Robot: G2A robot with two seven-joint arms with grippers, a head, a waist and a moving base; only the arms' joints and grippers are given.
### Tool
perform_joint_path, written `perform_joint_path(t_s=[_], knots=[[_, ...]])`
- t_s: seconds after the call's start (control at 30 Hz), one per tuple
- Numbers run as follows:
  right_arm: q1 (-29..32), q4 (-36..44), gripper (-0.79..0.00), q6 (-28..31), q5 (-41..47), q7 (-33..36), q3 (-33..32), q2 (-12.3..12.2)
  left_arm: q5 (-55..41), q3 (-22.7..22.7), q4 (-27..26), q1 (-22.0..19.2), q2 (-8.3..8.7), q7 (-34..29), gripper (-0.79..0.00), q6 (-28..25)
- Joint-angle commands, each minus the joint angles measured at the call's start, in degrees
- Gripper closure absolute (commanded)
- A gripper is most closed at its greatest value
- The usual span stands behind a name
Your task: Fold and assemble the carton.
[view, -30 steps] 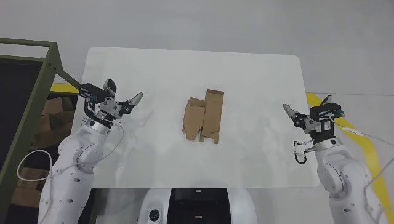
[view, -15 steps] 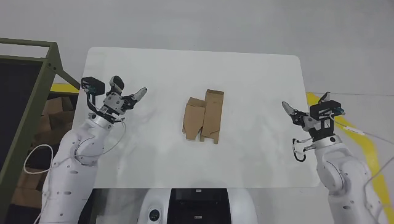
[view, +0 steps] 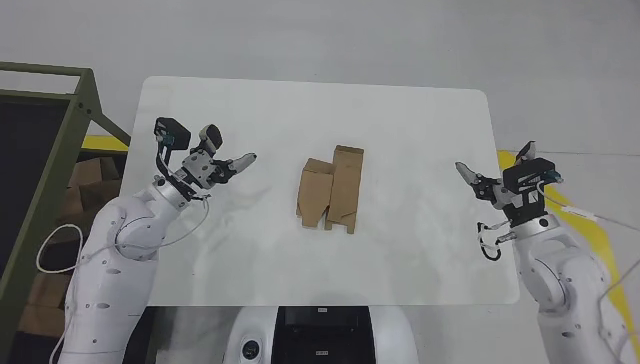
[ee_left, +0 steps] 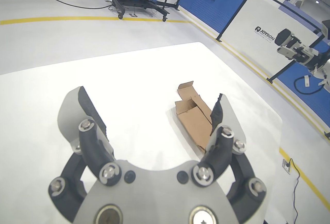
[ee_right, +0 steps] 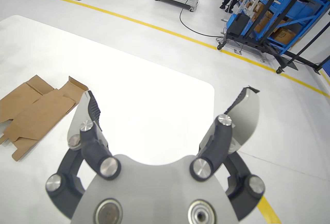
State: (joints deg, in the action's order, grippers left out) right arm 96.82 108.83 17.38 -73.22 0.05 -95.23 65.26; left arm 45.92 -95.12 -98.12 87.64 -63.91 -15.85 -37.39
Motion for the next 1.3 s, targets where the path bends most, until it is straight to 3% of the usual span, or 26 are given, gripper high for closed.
perform_joint_path(t_s=[0.0, 0.23, 0.67, 1.13, 1.27], knots=[[0.0, 0.0, -0.785, 0.01, 0.01, -0.01, 0.0, 0.0, -0.07, 0.03, 0.03, -0.02, -0.01, 0.0, -0.785, 0.09], [-0.08, -0.51, -0.785, 0.03, 0.87, 0.04, 0.27, 0.06, -0.31, 0.6, -0.26, -0.01, 0.01, 0.04, -0.785, 0.36], [-0.81, -2.98, -0.785, 5.83, 8.01, -0.51, -1.82, -0.11, -12.02, 1.0, 2.48, -2.53, 1.19, -11.81, -0.785, -4.18], [-0.81, -2.98, -0.785, 5.83, 8.01, -0.51, -1.82, -0.11, -9.87, 2.61, 1.92, -2.36, 1.2, -10.71, -0.785, -2.22], [-0.81, -2.98, -0.785, 5.83, 8.01, -0.51, -1.82, -0.11, -12.19, 2.88, 1.92, -2.14, 1.49, -12.55, -0.785, -3.9]])
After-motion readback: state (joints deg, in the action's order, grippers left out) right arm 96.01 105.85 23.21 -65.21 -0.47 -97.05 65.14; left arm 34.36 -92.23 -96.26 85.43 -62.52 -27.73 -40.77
